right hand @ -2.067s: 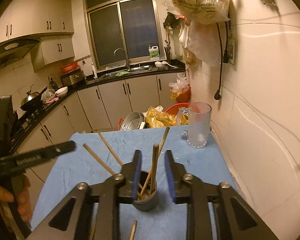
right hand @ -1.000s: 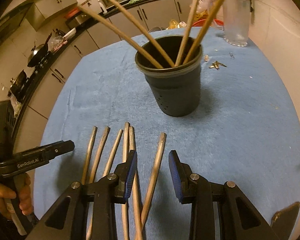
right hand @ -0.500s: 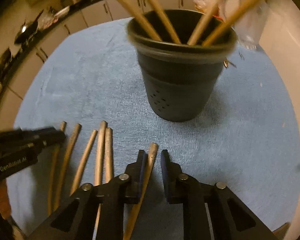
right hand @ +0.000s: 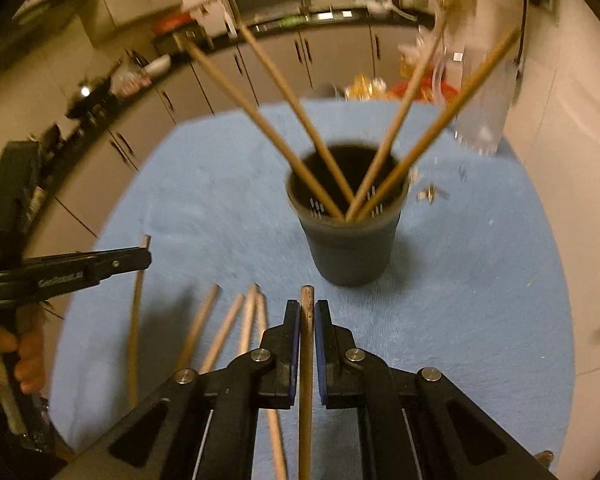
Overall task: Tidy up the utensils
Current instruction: 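Carry both chopsticks to the black cup and lower them inside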
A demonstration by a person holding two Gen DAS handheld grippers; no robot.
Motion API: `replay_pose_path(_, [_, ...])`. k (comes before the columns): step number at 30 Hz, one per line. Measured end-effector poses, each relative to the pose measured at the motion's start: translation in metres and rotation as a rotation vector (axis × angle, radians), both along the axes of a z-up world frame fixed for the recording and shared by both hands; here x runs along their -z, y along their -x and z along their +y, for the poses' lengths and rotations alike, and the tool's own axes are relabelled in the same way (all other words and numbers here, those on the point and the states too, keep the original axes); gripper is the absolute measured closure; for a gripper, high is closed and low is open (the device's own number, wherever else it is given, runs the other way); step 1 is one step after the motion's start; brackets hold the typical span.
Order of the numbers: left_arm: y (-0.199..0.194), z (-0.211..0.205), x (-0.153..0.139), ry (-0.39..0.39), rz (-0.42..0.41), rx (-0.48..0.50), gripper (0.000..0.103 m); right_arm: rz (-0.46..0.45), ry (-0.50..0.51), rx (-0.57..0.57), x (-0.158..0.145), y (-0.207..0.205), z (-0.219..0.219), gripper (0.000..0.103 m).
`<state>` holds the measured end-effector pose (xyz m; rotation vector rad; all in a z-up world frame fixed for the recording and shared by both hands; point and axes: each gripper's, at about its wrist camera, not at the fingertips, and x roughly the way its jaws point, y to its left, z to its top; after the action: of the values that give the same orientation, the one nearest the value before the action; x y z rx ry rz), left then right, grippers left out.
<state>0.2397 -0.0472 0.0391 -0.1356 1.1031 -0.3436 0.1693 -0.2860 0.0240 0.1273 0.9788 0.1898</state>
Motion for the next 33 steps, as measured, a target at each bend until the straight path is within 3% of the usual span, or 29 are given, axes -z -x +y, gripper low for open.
replay_pose_path(9, [0.027, 0.016, -0.078, 0.062, -0.150, 0.033, 0.096, -0.153, -0.057, 0.024, -0.070, 0.027, -0.013, 0.095])
replay_pose_path(16, [0.023, 0.003, -0.104, 0.077, -0.205, 0.058, 0.096, -0.221, -0.072, 0.048, -0.105, 0.039, -0.019, 0.095])
replay_pose_path(26, [0.023, -0.008, -0.116, 0.085, -0.252, 0.069, 0.096, -0.265, -0.072, 0.058, -0.123, 0.041, -0.024, 0.095])
replay_pose_path(33, [0.025, -0.014, -0.140, 0.114, -0.290, 0.091, 0.096, -0.317, -0.074, 0.064, -0.149, 0.047, -0.030, 0.095])
